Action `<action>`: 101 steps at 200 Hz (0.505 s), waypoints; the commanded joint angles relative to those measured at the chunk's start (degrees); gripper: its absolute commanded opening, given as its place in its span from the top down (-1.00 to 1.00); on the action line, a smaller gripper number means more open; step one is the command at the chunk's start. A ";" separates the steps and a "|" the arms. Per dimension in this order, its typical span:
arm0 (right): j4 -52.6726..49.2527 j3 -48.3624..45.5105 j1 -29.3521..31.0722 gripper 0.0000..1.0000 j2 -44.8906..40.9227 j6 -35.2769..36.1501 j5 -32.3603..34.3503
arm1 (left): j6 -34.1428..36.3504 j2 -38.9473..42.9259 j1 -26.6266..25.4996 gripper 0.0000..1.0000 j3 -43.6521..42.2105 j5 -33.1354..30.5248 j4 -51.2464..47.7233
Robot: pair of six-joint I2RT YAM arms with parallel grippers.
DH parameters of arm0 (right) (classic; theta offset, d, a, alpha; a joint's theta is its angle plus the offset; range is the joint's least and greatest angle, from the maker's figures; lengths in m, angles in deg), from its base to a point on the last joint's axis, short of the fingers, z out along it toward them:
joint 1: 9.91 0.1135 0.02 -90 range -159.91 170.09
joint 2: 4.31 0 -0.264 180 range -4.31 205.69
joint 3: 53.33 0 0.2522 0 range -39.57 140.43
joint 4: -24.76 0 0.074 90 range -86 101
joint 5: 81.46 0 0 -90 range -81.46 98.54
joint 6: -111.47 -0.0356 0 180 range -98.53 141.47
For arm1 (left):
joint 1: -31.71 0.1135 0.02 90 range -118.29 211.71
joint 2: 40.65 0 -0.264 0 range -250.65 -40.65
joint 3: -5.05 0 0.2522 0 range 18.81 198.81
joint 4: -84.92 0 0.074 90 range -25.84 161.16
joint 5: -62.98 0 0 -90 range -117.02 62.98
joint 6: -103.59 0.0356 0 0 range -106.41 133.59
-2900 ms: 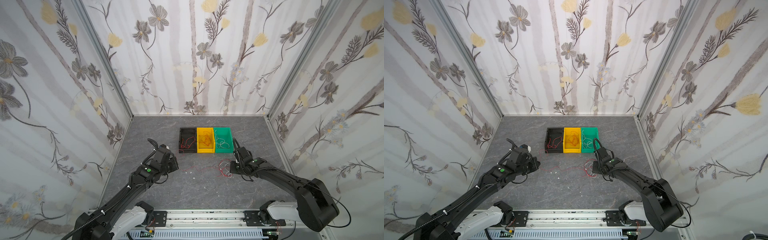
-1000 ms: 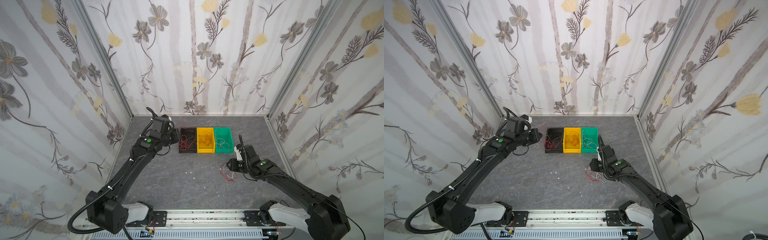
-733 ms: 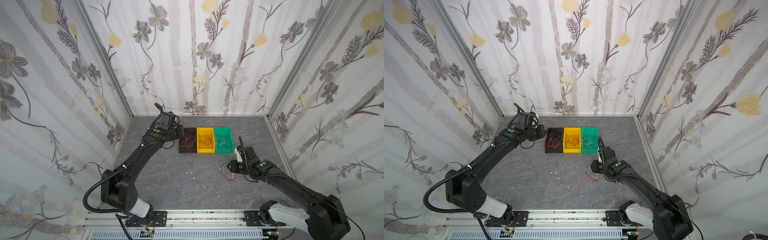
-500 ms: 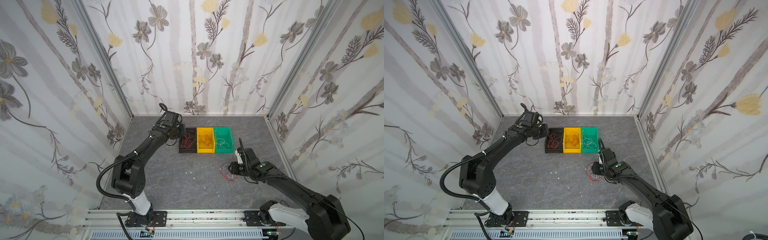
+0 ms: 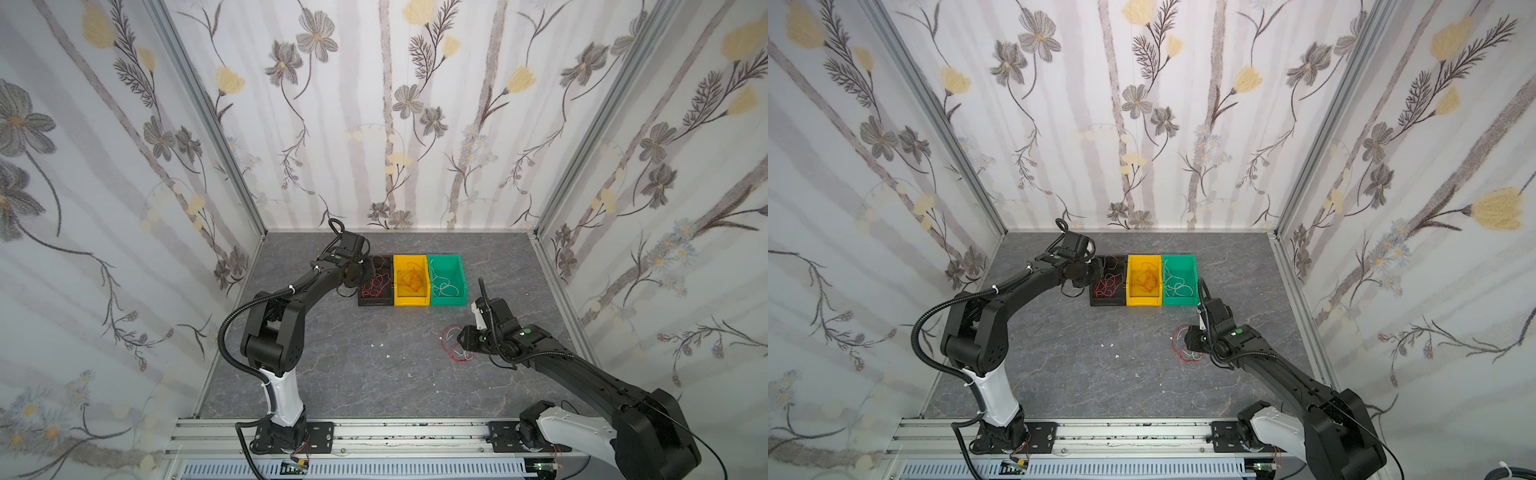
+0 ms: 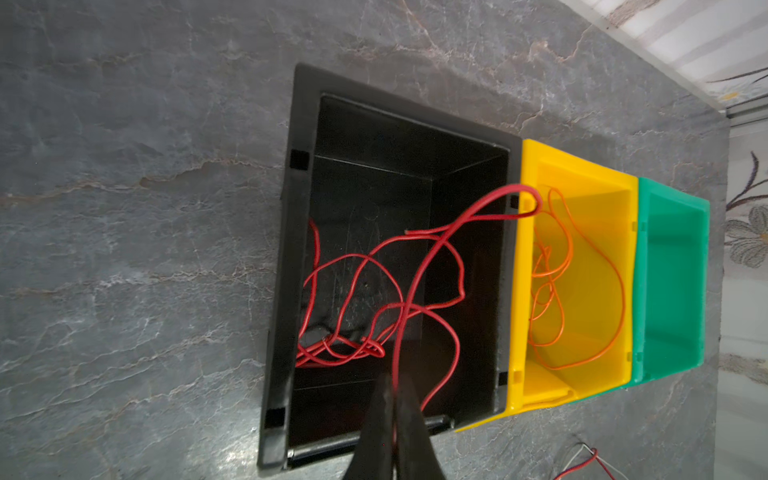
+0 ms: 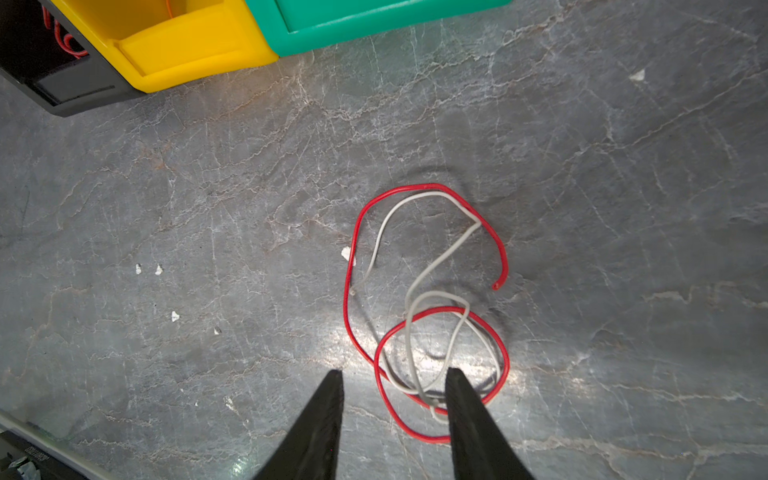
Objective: Untangle the cables
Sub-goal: 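Open the left gripper to drop the red wire into the black bin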
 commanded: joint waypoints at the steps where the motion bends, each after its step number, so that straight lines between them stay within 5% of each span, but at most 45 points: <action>1: 1.71 0.26 0.04 0.16 0.49 -0.19 -0.53 | 0.19 -1.73 -0.08 1.00 1.81 -1.15 -1.71; 69: 1.71 -0.20 -0.03 0.16 -0.17 -0.41 -0.18 | 1.12 -2.80 -0.30 0.22 5.22 -3.53 -5.79; 101: 1.80 -0.04 -0.03 0.15 0.09 -0.43 -0.44 | 1.86 -1.02 -0.38 0.09 5.89 -3.87 -6.66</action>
